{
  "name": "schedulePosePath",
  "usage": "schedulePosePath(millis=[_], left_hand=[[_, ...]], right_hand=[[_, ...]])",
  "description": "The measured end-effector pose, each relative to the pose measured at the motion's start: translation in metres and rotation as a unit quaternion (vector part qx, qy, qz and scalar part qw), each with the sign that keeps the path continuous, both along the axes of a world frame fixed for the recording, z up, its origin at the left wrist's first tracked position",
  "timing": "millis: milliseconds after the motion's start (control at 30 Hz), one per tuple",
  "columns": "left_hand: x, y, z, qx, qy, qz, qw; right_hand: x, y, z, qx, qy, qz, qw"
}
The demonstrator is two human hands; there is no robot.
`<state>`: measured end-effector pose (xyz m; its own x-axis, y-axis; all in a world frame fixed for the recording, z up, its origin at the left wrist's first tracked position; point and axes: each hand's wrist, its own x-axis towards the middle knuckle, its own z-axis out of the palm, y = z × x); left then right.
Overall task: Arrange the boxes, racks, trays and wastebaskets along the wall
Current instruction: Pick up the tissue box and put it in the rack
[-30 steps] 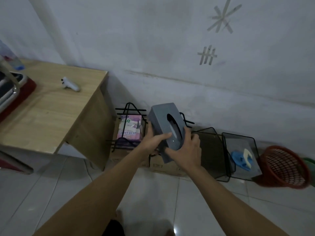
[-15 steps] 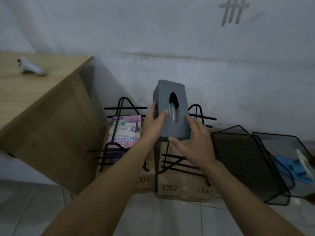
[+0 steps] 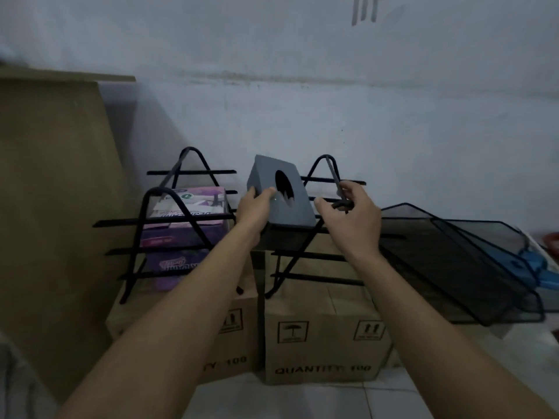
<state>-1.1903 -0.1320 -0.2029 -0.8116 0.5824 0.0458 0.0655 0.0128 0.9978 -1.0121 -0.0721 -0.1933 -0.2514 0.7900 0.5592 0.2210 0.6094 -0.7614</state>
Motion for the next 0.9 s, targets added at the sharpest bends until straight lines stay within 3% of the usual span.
schedulePosePath(millis=[200, 333, 533, 667, 733, 900], left_hand=[[0.007, 0.006, -0.004, -0.006, -0.161, -0.067, 0.985], [0.009, 0.006, -0.025, -0.085, -0.187, -0.121, 0.971], [0.031, 0.013, -0.028, -0.155, -0.094, -0.179, 0.967], [0.029, 0.019, -0.029, -0.25, -0.032, -0.199, 0.947], [0.026, 0.023, -0.032, -0.281, 0.004, -0.198, 0.939], [0.016, 0.035, -0.029, -0.211, 0.057, -0.123, 0.968]], right_hand=[[0.01, -0.007, -0.02, 0.065, -0.03, -0.026, 0.997], [0.022, -0.003, -0.029, 0.064, -0.056, 0.02, 0.996], [0.035, -0.005, -0.047, 0.078, -0.107, 0.018, 0.991], [0.045, 0.001, -0.063, 0.19, -0.167, -0.001, 0.967], [0.047, 0.002, -0.066, 0.199, -0.179, 0.0, 0.963], [0.053, -0.004, -0.06, 0.215, -0.173, -0.007, 0.961]])
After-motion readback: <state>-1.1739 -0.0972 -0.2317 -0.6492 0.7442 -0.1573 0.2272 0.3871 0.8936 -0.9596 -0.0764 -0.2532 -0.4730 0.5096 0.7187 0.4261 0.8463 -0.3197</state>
